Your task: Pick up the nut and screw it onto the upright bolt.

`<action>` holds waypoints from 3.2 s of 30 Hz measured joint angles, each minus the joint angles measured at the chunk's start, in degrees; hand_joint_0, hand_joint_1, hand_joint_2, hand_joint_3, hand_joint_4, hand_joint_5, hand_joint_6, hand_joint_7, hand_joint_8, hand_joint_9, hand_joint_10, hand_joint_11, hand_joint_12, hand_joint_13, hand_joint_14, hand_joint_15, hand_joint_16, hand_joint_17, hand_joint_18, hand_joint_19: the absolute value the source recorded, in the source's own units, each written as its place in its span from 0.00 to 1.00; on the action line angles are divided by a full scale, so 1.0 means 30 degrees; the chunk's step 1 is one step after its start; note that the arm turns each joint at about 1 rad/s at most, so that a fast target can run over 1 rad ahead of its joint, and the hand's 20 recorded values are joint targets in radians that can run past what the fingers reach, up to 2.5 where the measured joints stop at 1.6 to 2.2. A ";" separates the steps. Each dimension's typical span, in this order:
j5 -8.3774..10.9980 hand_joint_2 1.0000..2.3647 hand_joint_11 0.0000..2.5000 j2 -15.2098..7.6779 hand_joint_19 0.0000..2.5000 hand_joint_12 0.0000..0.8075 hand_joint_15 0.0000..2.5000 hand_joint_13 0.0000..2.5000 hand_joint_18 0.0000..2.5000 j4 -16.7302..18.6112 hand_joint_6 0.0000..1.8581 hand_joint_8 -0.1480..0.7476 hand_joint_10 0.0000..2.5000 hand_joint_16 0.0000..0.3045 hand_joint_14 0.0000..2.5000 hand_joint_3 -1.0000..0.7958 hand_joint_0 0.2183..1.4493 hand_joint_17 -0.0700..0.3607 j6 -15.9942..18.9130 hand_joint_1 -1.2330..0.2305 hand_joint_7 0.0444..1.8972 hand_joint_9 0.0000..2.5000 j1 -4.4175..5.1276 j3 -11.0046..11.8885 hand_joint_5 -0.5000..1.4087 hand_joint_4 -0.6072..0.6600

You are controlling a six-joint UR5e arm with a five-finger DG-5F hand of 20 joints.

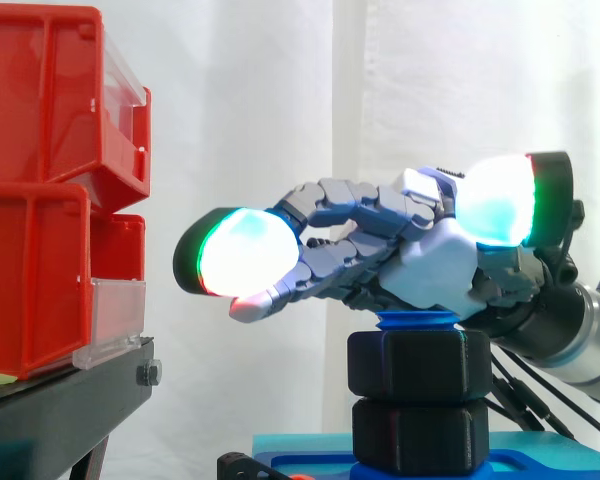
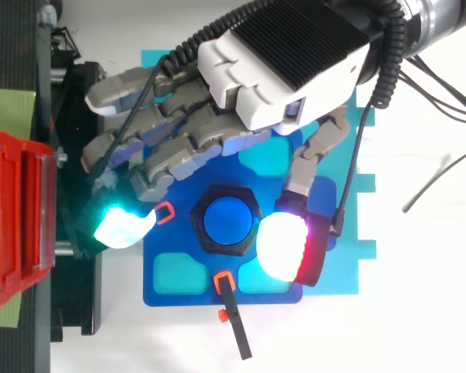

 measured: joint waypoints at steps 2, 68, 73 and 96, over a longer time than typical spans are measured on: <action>-0.0097 0.00 0.00 0.0000 0.00 0.38 0.00 0.08 0.00 -0.0294 0.27 0.43 0.00 0.11 0.00 0.28 0.16 0.34 -0.0027 0.70 0.30 0.15 -0.0006 0.0265 0.15 0.61; 0.3344 0.00 0.00 0.5661 0.00 0.37 0.00 0.06 0.00 -0.9692 0.27 0.44 0.00 0.11 0.00 0.28 0.16 0.33 -0.3564 0.67 0.32 0.16 0.0264 -0.2671 0.16 0.62; 0.4344 0.00 0.00 0.5560 0.00 0.37 0.00 0.06 0.00 -0.9060 0.27 0.44 0.00 0.11 0.00 0.28 0.16 0.34 -0.3531 0.67 0.32 0.16 0.0483 -0.3172 0.16 0.62; 0.5860 0.00 0.00 0.4170 0.00 0.37 0.00 0.06 0.00 -0.7955 0.27 0.45 0.00 0.11 0.00 0.28 0.16 0.34 -0.4043 0.69 0.33 0.16 0.1915 -0.3780 0.16 0.63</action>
